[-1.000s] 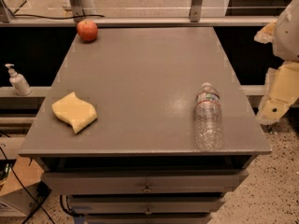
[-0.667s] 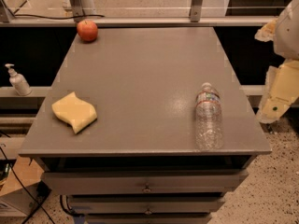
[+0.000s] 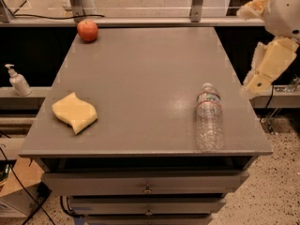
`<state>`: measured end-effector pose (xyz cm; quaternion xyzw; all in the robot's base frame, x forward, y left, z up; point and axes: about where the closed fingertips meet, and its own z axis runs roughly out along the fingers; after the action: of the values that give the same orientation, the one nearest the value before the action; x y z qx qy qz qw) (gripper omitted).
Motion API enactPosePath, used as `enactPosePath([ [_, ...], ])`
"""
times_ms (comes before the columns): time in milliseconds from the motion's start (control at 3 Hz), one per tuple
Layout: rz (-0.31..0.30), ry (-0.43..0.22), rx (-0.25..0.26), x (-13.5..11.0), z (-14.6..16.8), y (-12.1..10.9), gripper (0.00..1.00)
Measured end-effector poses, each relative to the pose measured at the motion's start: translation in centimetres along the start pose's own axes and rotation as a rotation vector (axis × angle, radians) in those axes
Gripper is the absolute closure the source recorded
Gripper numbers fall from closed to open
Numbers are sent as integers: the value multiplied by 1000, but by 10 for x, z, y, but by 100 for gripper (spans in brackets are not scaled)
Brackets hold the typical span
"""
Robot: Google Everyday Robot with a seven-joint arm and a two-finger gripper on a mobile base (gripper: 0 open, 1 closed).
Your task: Move apple near sponge
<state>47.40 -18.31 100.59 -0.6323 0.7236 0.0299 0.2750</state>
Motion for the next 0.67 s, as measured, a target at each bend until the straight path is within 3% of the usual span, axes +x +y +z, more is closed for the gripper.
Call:
enactPosePath([
  [333,-5,-149,-27,-33,20,-20,0],
  [667,-4,-159,-32,-36,21,-19,0],
])
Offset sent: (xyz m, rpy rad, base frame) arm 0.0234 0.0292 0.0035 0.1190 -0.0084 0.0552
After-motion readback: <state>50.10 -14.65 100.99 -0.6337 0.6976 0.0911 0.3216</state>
